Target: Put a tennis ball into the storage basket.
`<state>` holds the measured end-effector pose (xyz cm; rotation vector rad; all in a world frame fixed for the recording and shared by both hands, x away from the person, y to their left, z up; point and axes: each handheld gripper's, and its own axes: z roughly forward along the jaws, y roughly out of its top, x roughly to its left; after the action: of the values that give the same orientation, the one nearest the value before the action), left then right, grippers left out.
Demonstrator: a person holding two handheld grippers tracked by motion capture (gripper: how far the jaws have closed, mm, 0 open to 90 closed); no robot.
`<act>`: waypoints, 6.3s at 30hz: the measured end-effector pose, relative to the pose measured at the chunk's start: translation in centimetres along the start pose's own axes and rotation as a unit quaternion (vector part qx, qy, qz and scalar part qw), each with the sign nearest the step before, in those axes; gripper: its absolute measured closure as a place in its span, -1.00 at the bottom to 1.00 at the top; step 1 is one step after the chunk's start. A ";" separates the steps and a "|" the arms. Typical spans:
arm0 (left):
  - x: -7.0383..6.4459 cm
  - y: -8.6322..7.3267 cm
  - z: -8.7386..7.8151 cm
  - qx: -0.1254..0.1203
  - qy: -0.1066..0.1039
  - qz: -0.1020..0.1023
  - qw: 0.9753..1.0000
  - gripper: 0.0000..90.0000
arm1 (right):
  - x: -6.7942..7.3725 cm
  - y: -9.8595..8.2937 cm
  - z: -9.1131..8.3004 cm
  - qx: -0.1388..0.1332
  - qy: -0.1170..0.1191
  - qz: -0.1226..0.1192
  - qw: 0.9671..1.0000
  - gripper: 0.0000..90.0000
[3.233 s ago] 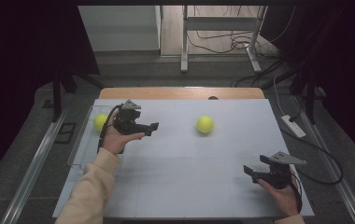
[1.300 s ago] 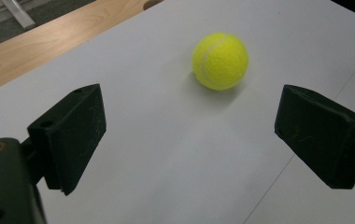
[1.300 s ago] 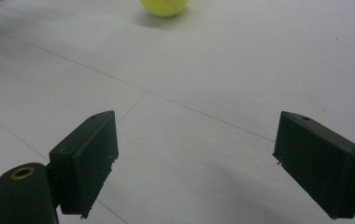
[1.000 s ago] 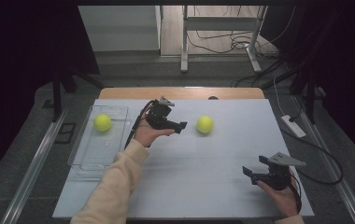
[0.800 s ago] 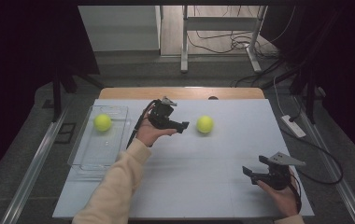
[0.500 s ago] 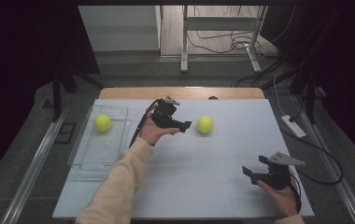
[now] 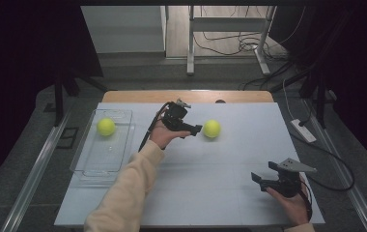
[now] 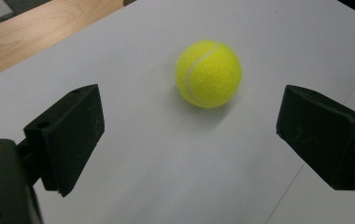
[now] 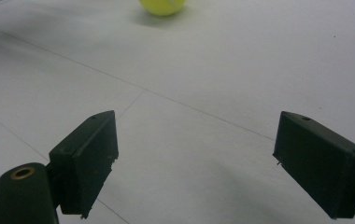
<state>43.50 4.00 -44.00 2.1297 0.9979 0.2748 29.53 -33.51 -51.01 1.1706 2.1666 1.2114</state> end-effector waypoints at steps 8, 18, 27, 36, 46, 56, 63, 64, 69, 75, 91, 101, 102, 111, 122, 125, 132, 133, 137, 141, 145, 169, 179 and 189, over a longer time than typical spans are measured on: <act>-0.4 0.5 1.1 0.003 -0.005 0.000 1.000 -0.81 | -0.1 0.0 0.0 -0.002 0.000 0.003 1.000 -0.69; -0.5 0.9 1.8 0.009 -0.007 0.000 1.000 -0.82 | 0.0 0.0 0.0 -0.001 0.001 0.003 1.000 -0.69; -0.8 1.3 2.8 0.017 -0.011 0.001 1.000 -0.82 | -0.1 0.0 0.0 -0.001 0.001 0.003 1.000 -0.69; -1.3 1.6 4.0 0.020 -0.011 0.002 1.000 -0.82 | 0.0 0.0 0.0 -0.001 0.002 0.003 1.000 -0.69; -1.7 1.9 5.3 0.025 -0.012 0.007 1.000 -0.83 | -0.1 0.0 0.1 0.000 0.002 0.003 1.000 -0.69; -1.6 1.8 6.4 0.025 -0.011 -0.002 1.000 -0.83 | 0.0 0.0 0.2 0.001 0.001 0.003 1.000 -0.69; -1.3 1.8 7.2 0.025 -0.011 -0.011 1.000 -0.83 | -0.1 0.0 0.2 0.002 0.001 0.003 1.000 -0.69; -1.3 1.8 7.2 0.025 -0.011 -0.012 1.000 -0.83 | -0.1 0.0 0.2 0.002 0.001 0.002 1.000 -0.69; -1.2 1.7 7.6 0.028 -0.012 -0.015 0.999 -0.83 | -0.1 -0.1 0.2 0.002 0.001 0.002 1.000 -0.69; -1.2 1.8 8.2 0.032 -0.014 -0.016 0.999 -0.83 | -0.1 -0.1 0.2 0.002 0.001 0.002 1.000 -0.69; -1.0 1.9 9.9 0.050 -0.012 -0.022 0.998 -0.82 | -0.2 -0.1 0.2 0.003 0.000 0.002 1.000 -0.69; -1.2 2.1 11.0 0.057 -0.017 -0.024 0.998 -0.82 | -0.3 -0.1 0.2 0.002 0.001 0.002 1.000 -0.69; -1.3 2.2 11.1 0.056 -0.017 -0.027 0.998 -0.82 | -0.2 -0.1 0.2 0.002 0.001 0.002 1.000 -0.69; -1.1 2.1 11.7 0.057 -0.017 -0.033 0.998 -0.78 | -0.3 -0.2 0.1 0.002 0.001 0.004 1.000 -0.69; -1.7 2.2 11.6 0.048 -0.024 -0.017 0.998 -0.41 | -0.3 -0.2 0.1 0.002 0.000 0.003 1.000 -0.69; -1.8 2.3 11.6 0.050 -0.020 -0.014 0.998 -0.40 | -0.4 -0.2 0.1 0.002 0.000 0.004 1.000 -0.69; -1.9 2.4 11.0 0.050 -0.019 -0.008 0.999 -0.40 | -0.4 -0.2 0.1 0.002 -0.003 0.004 1.000 -0.69; -1.9 2.4 11.0 0.050 -0.019 -0.008 0.999 -0.40 | -0.4 -0.2 0.1 0.002 -0.003 0.004 1.000 -0.69; -2.0 2.5 10.6 0.045 -0.023 -0.003 0.999 -0.39 | -0.4 -0.2 0.1 0.002 -0.003 0.004 1.000 -0.69; -2.2 2.7 10.0 0.038 -0.028 0.004 0.999 -0.39 | -0.4 -0.2 0.1 0.002 -0.001 0.004 1.000 -0.69; -2.3 2.7 9.4 0.034 -0.034 0.004 0.999 -0.39 | -0.3 -0.2 0.0 0.002 -0.002 0.004 1.000 -0.69; -1.6 2.3 5.2 -0.006 -0.022 0.013 1.000 -0.39 | -0.1 -0.1 0.1 0.001 -0.001 0.001 1.000 -0.69; -1.3 2.0 4.1 -0.015 -0.017 0.014 1.000 -0.39 | -0.1 -0.1 0.1 0.000 -0.001 0.001 1.000 -0.69; -1.5 2.0 2.8 -0.027 -0.012 0.016 0.999 -0.39 | 0.0 -0.1 0.1 0.001 -0.002 0.001 1.000 -0.69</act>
<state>44.99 0.59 -44.40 2.0977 0.9322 0.2882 29.61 -33.49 -51.14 1.1750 2.1645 1.2069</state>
